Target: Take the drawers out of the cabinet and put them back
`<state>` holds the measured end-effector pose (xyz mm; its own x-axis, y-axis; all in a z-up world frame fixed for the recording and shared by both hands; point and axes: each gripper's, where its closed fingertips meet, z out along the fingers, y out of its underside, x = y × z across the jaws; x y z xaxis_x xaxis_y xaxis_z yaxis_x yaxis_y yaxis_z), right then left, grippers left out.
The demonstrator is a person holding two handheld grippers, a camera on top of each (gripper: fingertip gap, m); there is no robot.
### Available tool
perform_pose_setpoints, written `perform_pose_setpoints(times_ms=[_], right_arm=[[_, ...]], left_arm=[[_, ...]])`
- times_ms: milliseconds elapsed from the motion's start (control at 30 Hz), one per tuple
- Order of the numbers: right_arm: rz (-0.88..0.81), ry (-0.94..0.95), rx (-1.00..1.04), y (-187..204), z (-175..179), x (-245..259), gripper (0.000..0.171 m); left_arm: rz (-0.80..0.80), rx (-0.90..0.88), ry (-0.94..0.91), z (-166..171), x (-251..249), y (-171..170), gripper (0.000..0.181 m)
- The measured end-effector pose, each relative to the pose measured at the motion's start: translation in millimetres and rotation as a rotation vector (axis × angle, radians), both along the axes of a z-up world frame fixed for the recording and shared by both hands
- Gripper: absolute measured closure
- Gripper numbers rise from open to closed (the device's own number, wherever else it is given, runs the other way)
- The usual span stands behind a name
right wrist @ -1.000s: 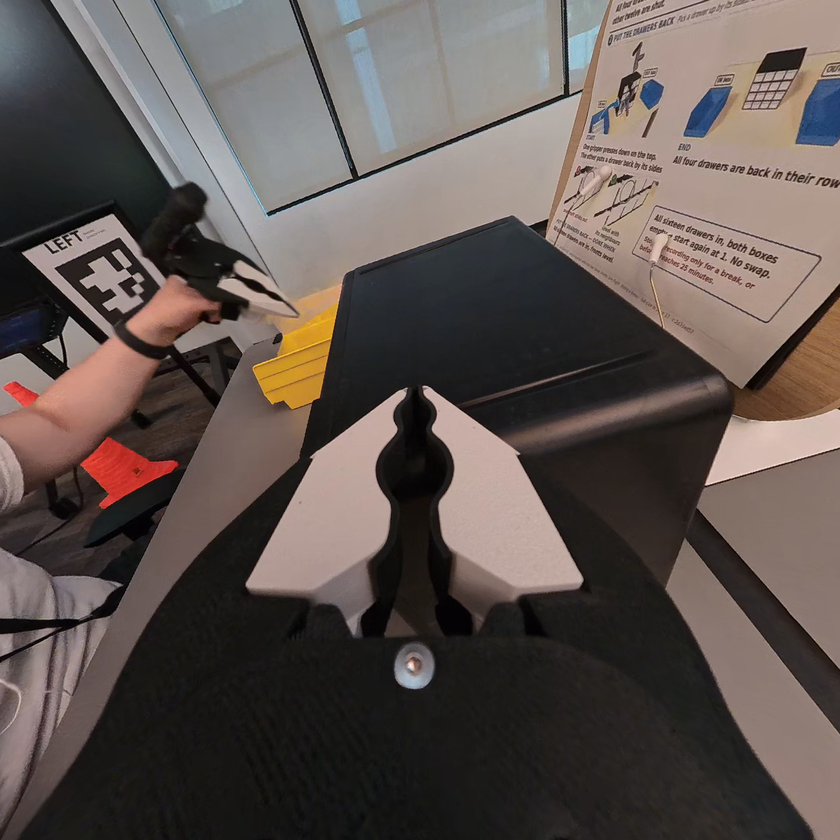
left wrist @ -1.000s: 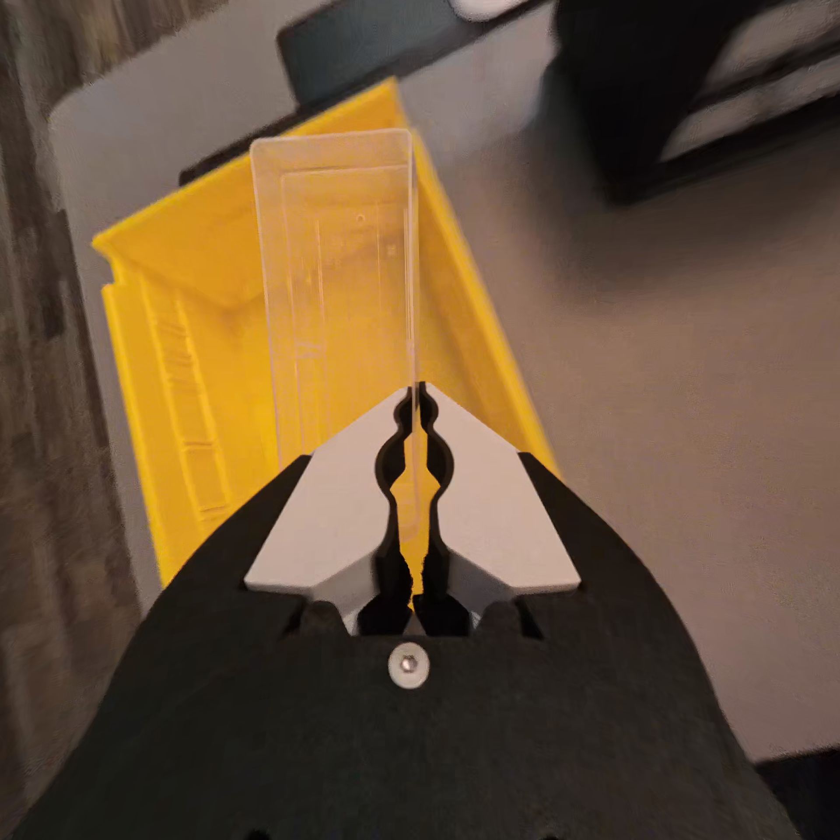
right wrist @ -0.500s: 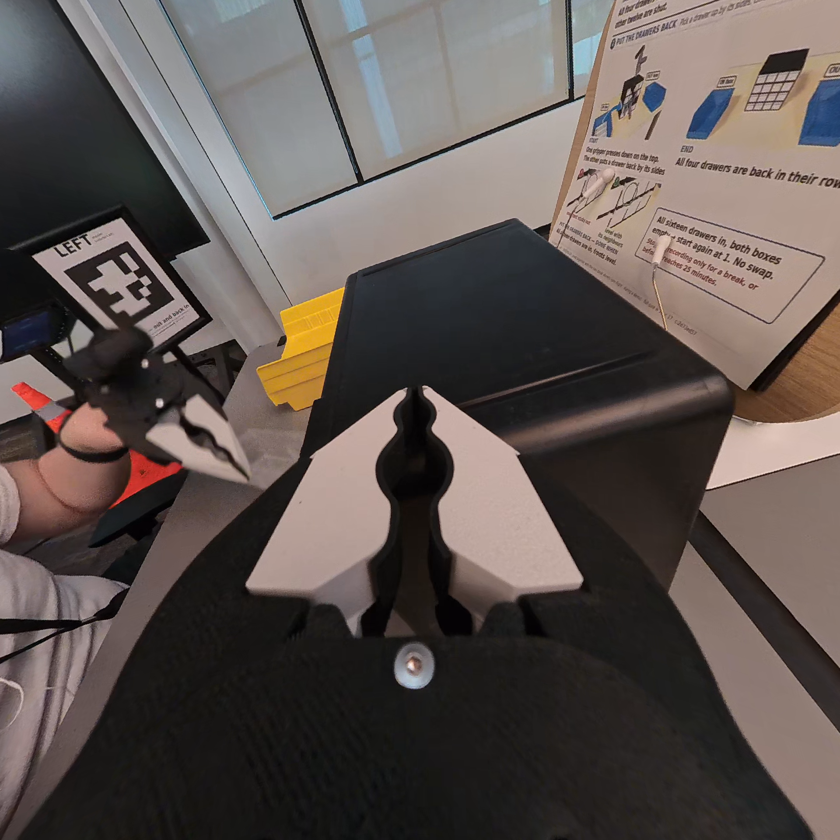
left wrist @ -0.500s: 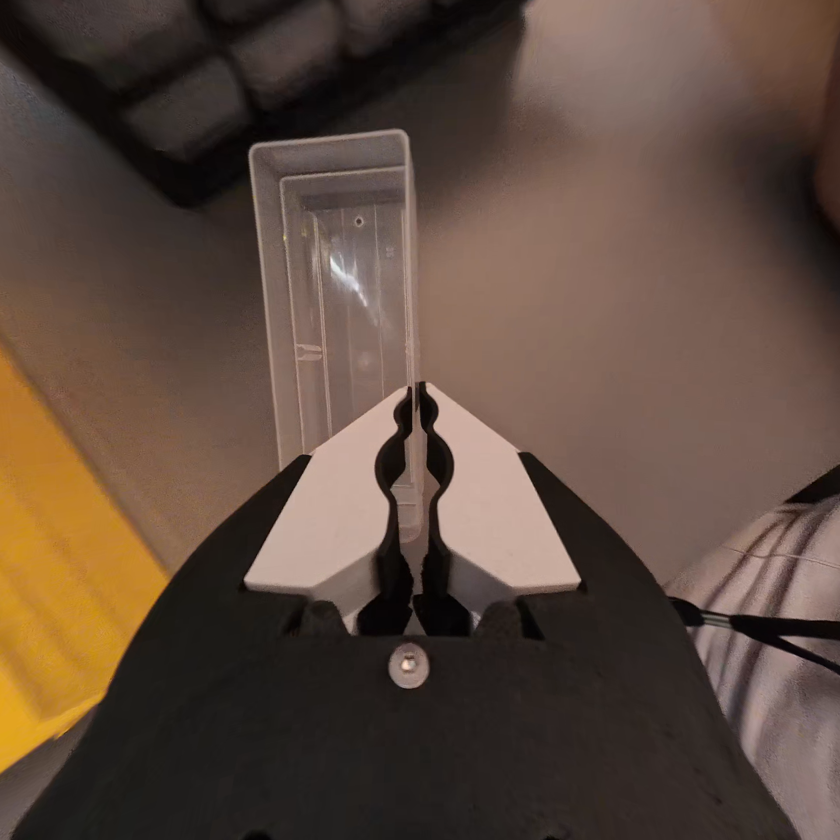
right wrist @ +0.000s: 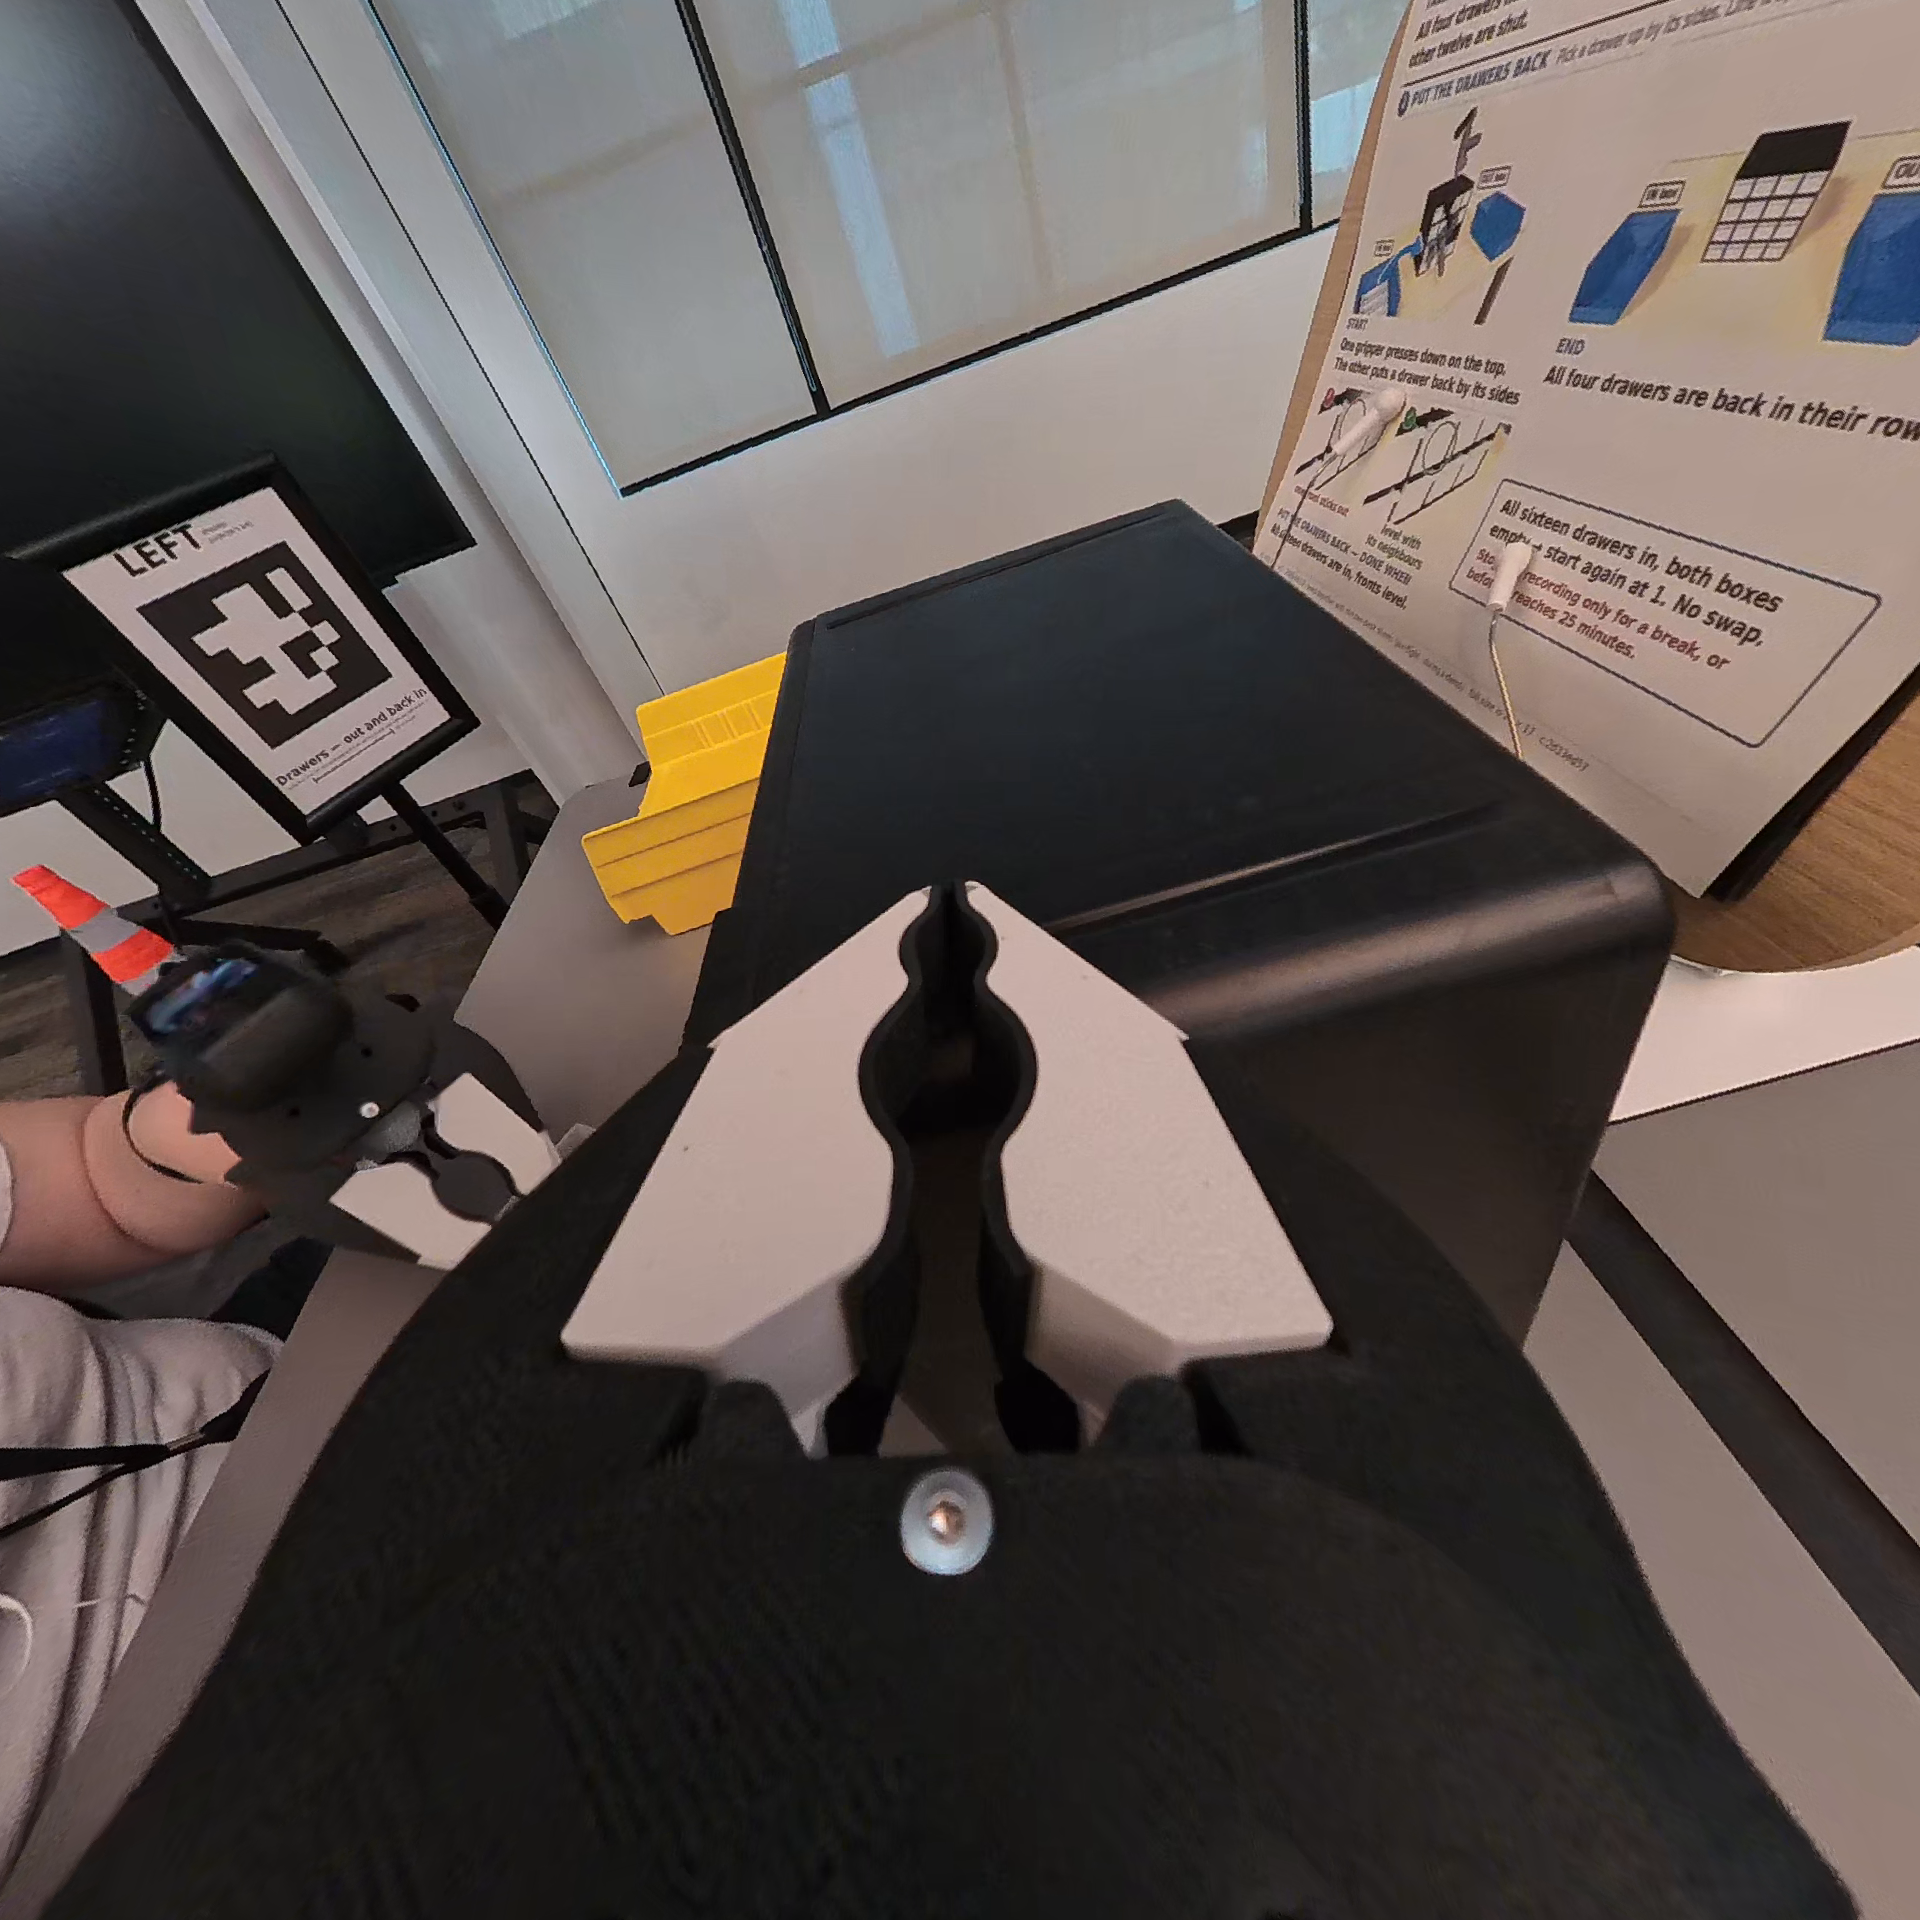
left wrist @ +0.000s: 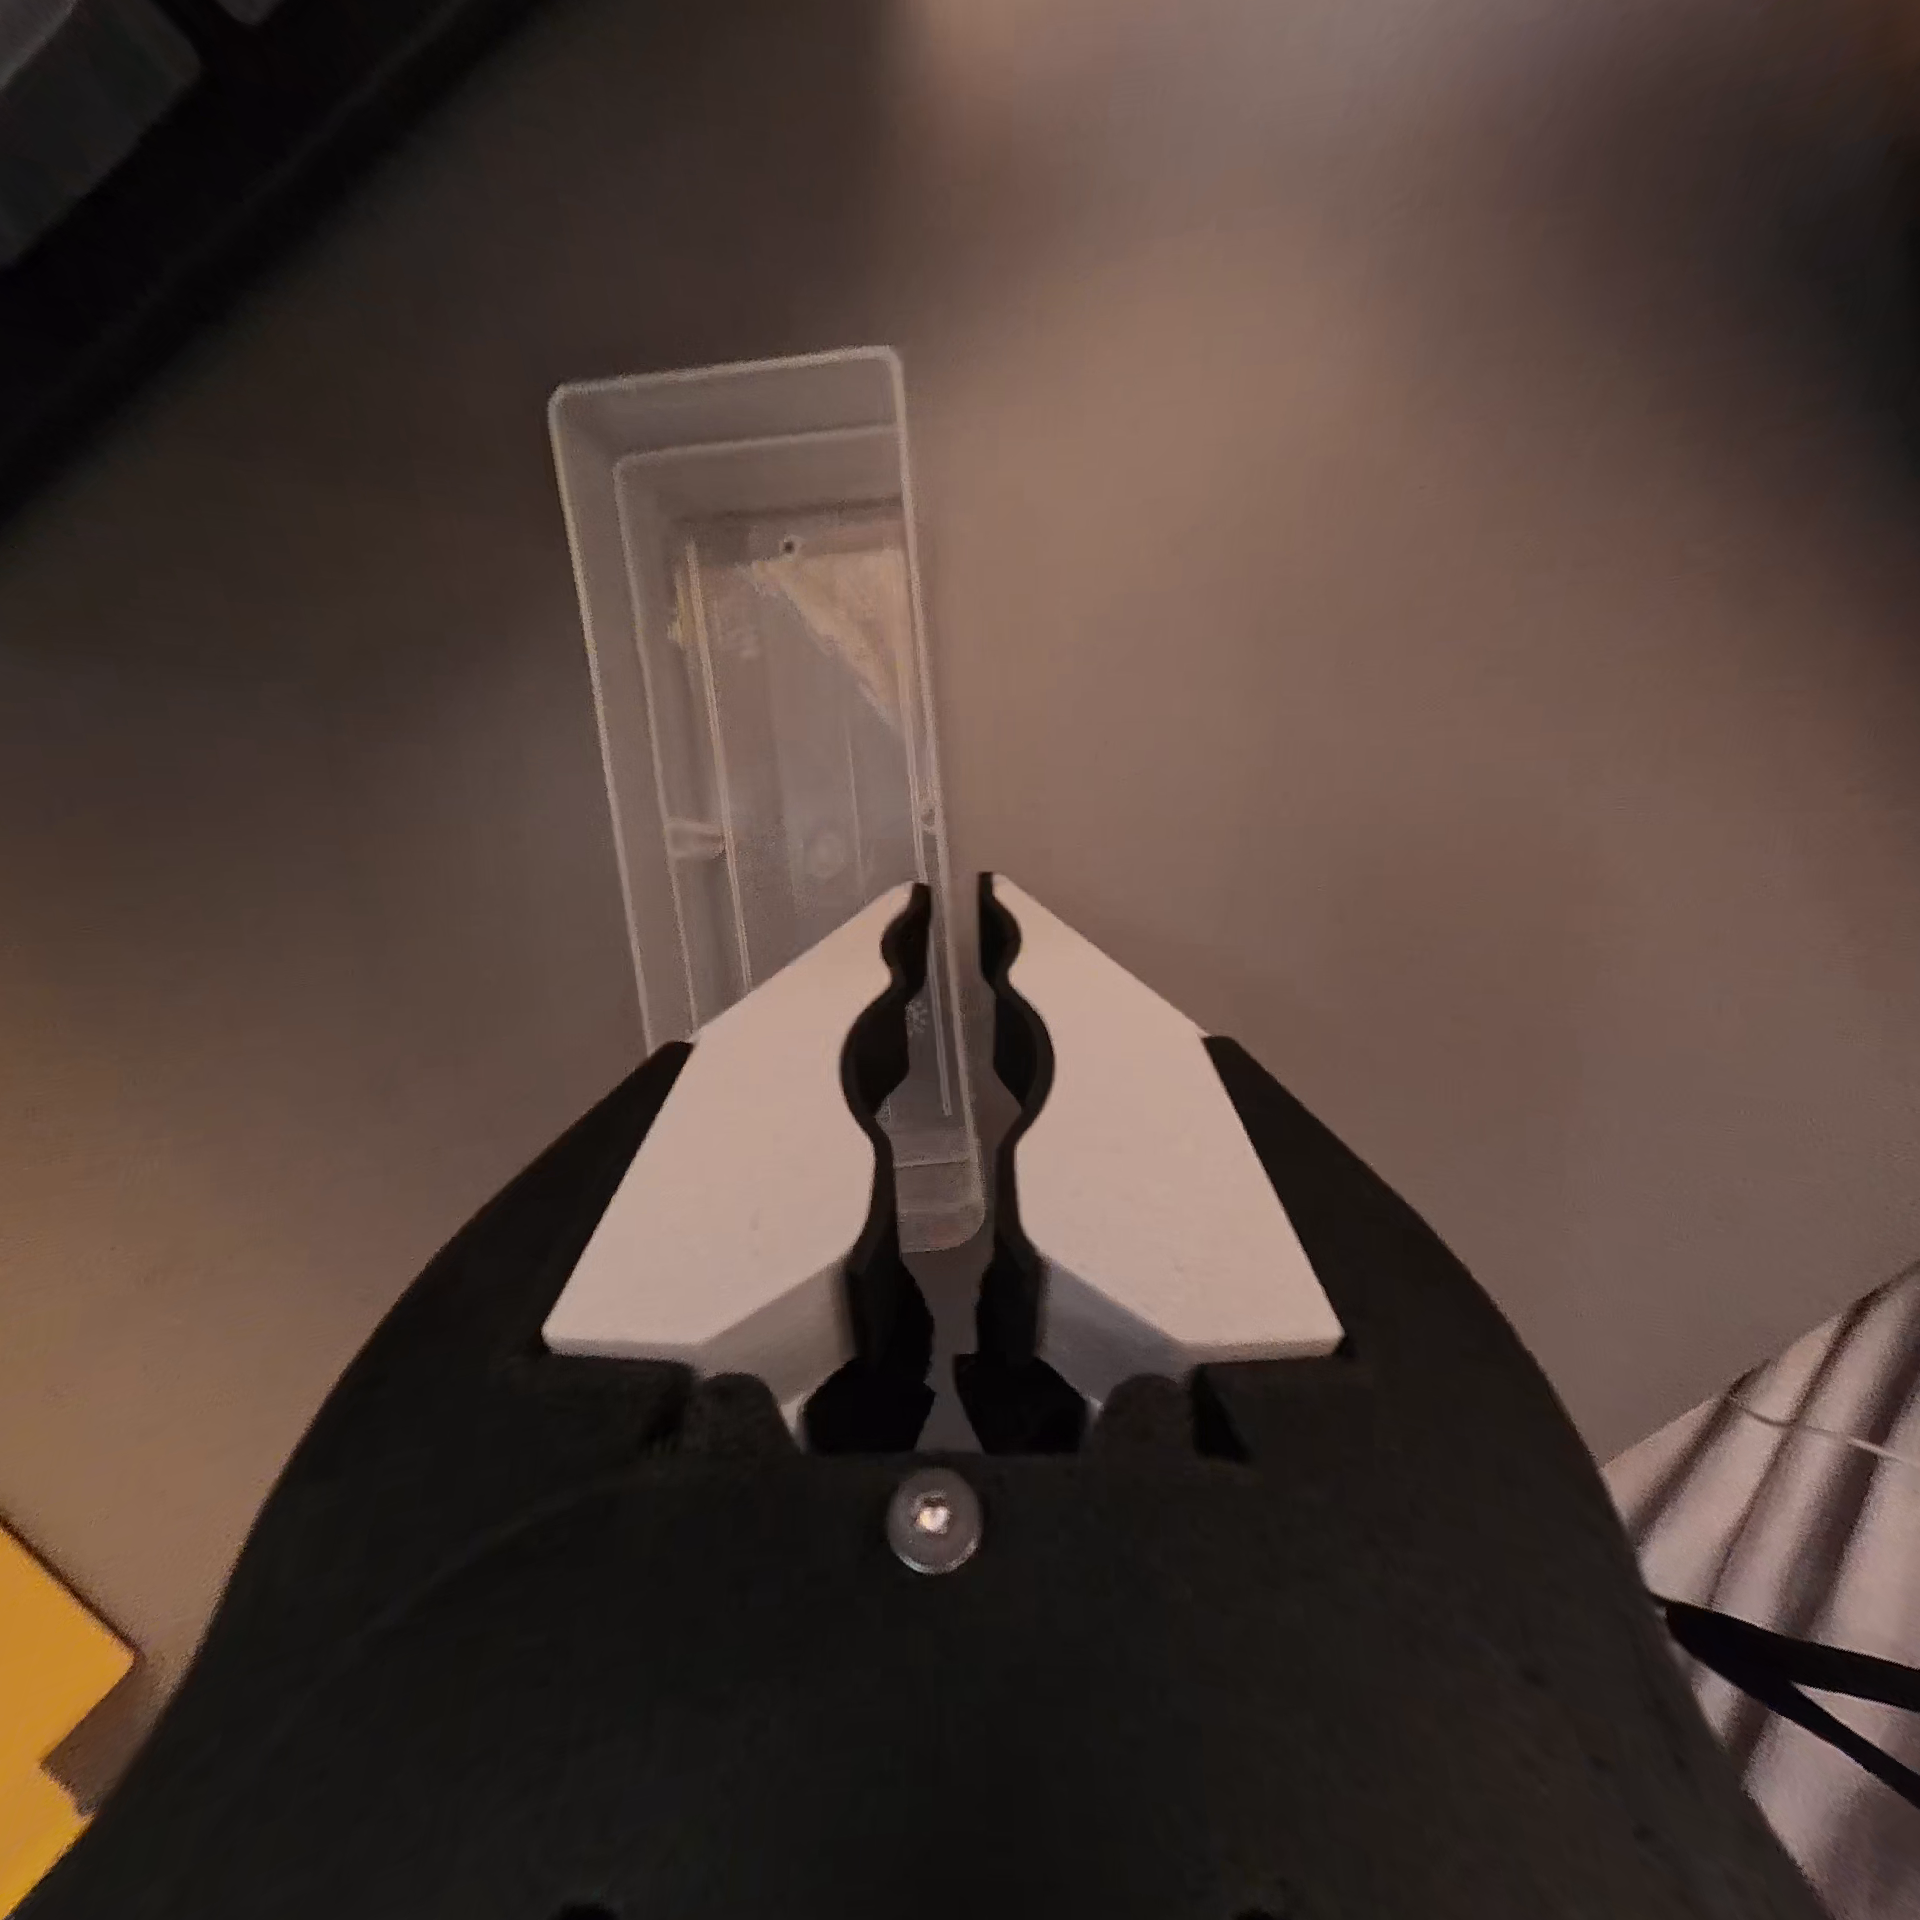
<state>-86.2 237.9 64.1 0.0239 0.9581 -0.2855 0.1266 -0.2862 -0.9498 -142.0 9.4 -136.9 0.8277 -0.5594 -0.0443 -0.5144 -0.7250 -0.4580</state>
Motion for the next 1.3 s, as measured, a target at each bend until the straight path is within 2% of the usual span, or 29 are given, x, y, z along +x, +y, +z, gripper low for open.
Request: perform_pose_setpoints(times_ms=[33, 100, 167, 233, 267, 400, 533, 567, 667, 967, 1300], right_arm=[[0.001, 0.001, 0.002, 0, 0, 0, 0.171], [0.004, 0.005, 0.007, 0, 0, 0, 0.171], [0.004, 0.005, 0.012, 0, 0, 0, 0.171], [0.004, 0.005, 0.017, 0, 0, 0, 0.171], [0.004, 0.005, 0.017, 0, 0, 0, 0.171], [0.003, 0.005, 0.02, -1, 0, 0, 0.171], [0.004, 0.007, 0.023, -1, 0, 0, 0.171], [0.006, 0.007, 0.023, -1, 0, 0, 0.171], [0.01, 0.011, 0.024, -1, 0, 0, 0.171], [0.02, 0.026, 0.023, -1, 0, 1, 0.171], [0.04, 0.046, 0.019, -2, 1, 1, 0.171]], left_arm=[[-0.003, 0.037, -0.017, 6, 3, 2, 0.174], [0.006, 0.146, -0.025, 22, 2, 8, 0.145], [0.079, 0.226, 0.043, 30, -14, 13, 0.117], [0.142, 0.187, 0.093, 21, -29, 11, 0.089], [0.157, 0.147, 0.075, 14, -29, 9, 0.083], [0.197, -0.022, 0.028, -16, -28, 1, 0.084], [0.205, -0.044, 0.014, -20, -28, 8, 0.118], [0.209, -0.046, 0.027, -19, -30, 11, 0.119], [0.228, -0.063, 0.032, -13, -24, 22, 0.121], [0.297, -0.024, -0.036, 40, 26, 74, 0.121], [0.334, -0.06, -0.129, 40, 46, 95, 0.121]])
